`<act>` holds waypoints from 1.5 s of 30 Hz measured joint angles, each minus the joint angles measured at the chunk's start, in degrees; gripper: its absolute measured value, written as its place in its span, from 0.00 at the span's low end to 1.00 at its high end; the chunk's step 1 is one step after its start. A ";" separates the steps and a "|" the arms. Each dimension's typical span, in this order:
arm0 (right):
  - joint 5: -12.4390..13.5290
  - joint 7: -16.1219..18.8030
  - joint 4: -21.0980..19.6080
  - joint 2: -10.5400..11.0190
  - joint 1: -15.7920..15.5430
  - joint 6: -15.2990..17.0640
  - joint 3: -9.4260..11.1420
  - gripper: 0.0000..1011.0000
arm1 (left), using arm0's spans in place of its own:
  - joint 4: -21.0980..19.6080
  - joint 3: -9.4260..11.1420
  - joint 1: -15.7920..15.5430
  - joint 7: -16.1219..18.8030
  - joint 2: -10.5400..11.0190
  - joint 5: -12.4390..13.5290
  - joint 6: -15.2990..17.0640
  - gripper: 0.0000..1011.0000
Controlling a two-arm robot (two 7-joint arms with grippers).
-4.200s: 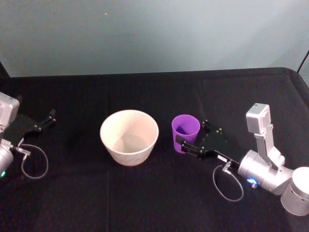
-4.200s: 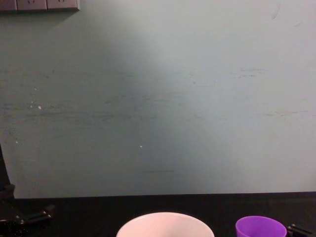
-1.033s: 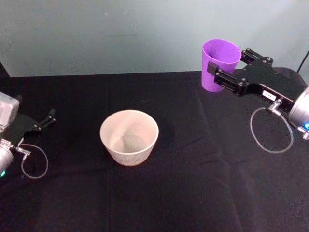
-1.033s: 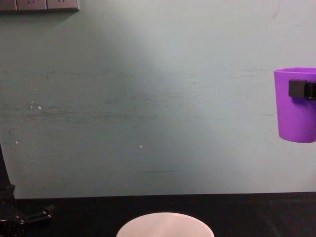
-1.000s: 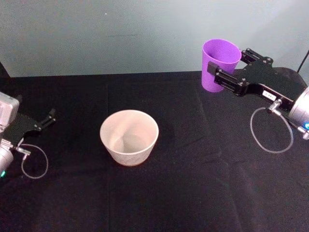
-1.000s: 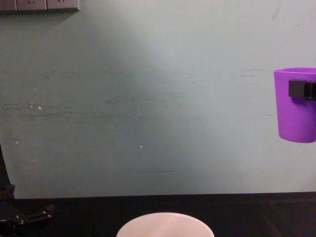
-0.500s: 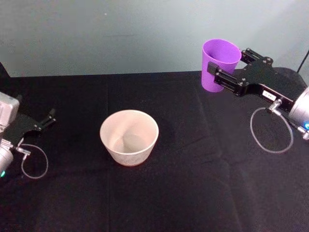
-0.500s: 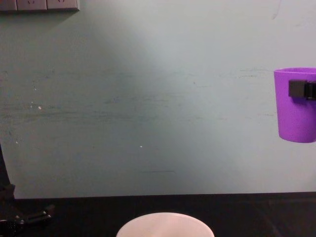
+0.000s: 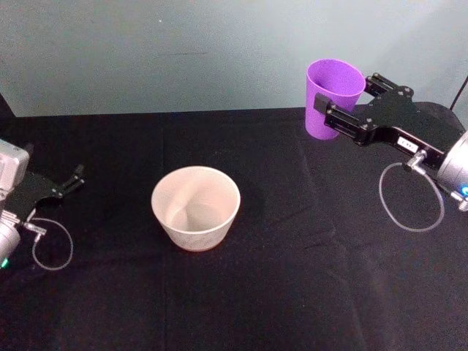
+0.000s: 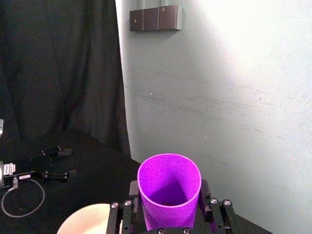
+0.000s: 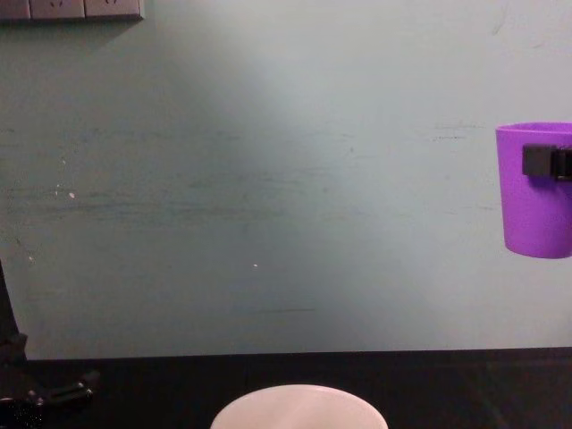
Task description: Pick up the cup and pour the mung beans from the cup into the bowl.
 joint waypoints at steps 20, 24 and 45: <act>0.00 0.00 0.00 0.00 0.00 0.00 0.00 0.71 | 0.00 0.00 0.00 0.00 0.00 0.00 0.00 0.99; 0.00 0.00 0.00 0.00 0.00 0.00 0.00 0.71 | 0.00 0.00 0.00 0.00 0.00 0.00 0.00 0.99; 0.00 0.00 0.00 0.00 0.00 0.00 0.00 0.71 | 0.00 0.00 0.00 0.00 0.00 0.00 0.00 0.99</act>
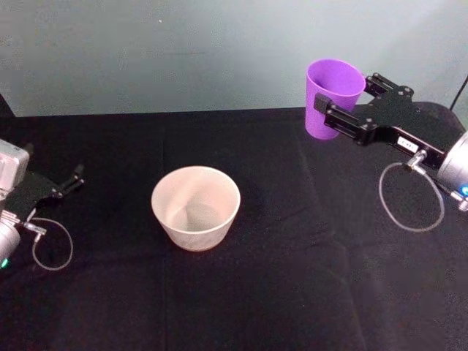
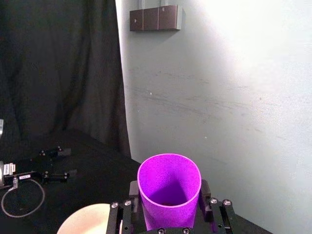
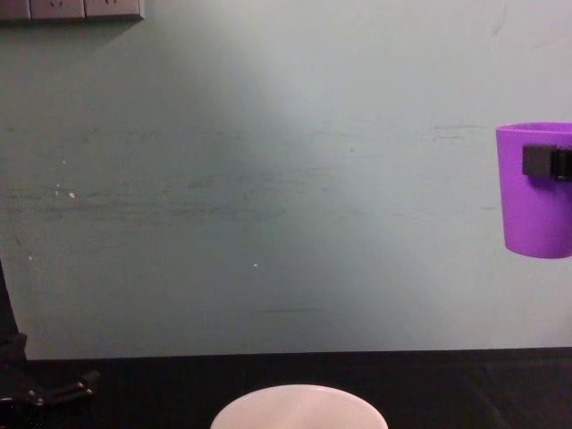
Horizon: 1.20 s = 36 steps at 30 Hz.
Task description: Pick up the cup and pour the mung beans from the cup into the bowl.
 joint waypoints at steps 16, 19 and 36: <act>0.00 0.00 0.00 0.00 0.00 0.00 0.00 0.71 | 0.00 0.00 0.00 0.00 0.00 0.00 0.00 0.99; 0.00 0.00 0.00 0.00 0.00 0.00 0.00 0.71 | 0.00 0.00 0.00 0.00 0.00 0.00 0.00 0.99; 0.00 0.00 0.00 0.00 0.00 0.00 0.00 0.71 | 0.00 0.00 0.00 0.00 0.00 0.00 0.00 0.99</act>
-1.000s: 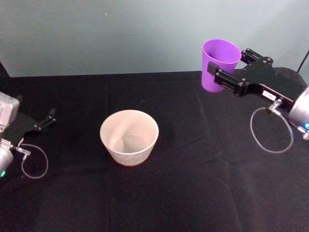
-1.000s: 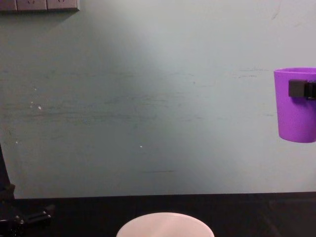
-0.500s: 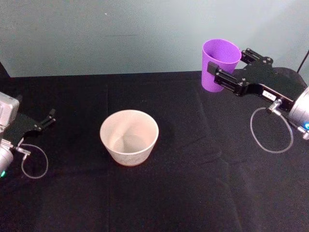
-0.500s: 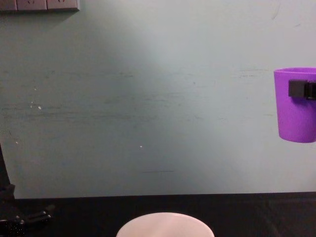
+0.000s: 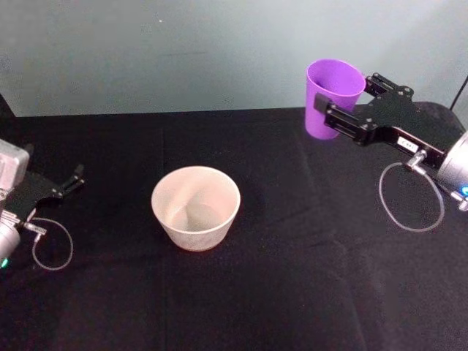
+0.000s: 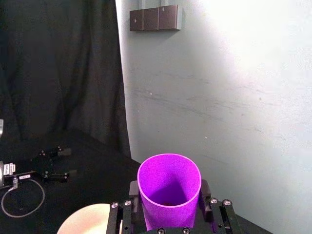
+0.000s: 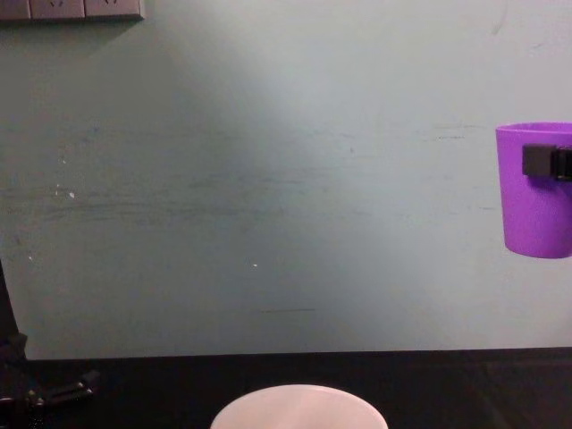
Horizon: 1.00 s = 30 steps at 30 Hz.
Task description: Pick up the cup and pour the mung beans from the cup into the bowl.
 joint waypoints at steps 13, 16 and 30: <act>0.00 0.00 0.00 0.00 0.00 0.00 0.00 0.71 | 0.00 0.00 0.00 0.00 0.00 0.00 0.00 0.99; 0.00 0.00 0.00 0.00 0.00 0.00 0.00 0.71 | 0.00 0.00 0.00 0.00 0.00 0.00 0.00 0.99; 0.00 0.00 0.00 0.00 0.00 0.00 0.00 0.71 | 0.00 0.00 0.00 0.00 0.00 0.00 0.00 0.99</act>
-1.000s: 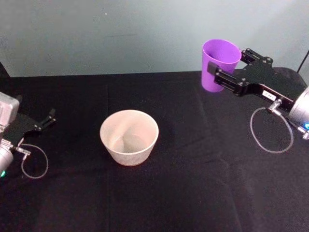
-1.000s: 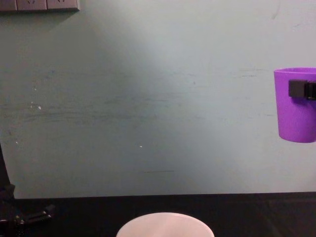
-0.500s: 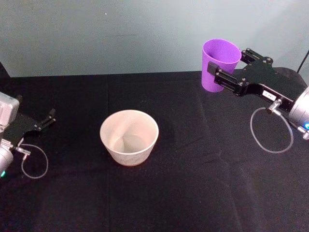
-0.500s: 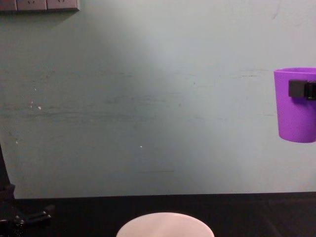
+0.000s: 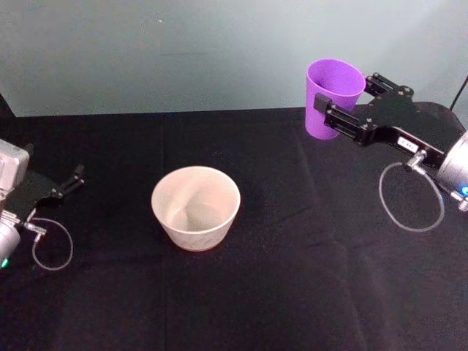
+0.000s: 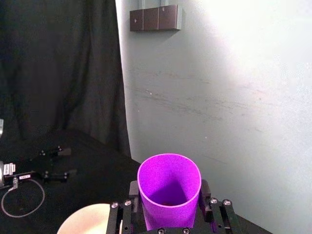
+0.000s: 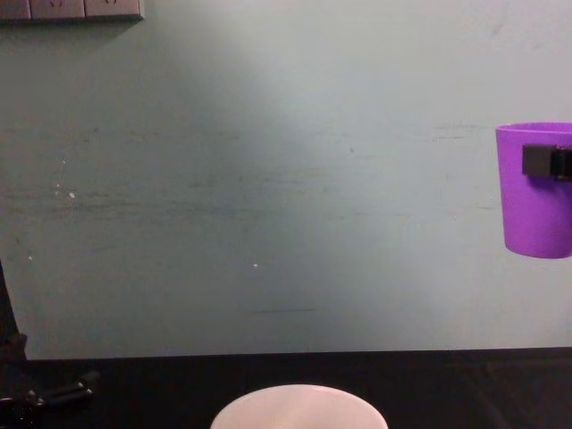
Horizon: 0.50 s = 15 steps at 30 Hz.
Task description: Pick up the cup and pour the mung beans from the cup into the bowl.
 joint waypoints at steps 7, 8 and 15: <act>0.00 0.00 0.00 0.00 0.00 0.00 0.00 0.71 | 0.00 0.00 0.00 0.00 0.00 0.00 0.00 0.99; 0.00 0.00 0.00 0.00 0.00 0.00 0.00 0.71 | 0.00 0.00 0.00 0.00 0.00 0.00 0.00 0.99; 0.00 0.00 0.00 0.00 0.00 0.00 0.00 0.71 | 0.00 0.00 0.00 0.00 0.00 0.00 0.00 0.99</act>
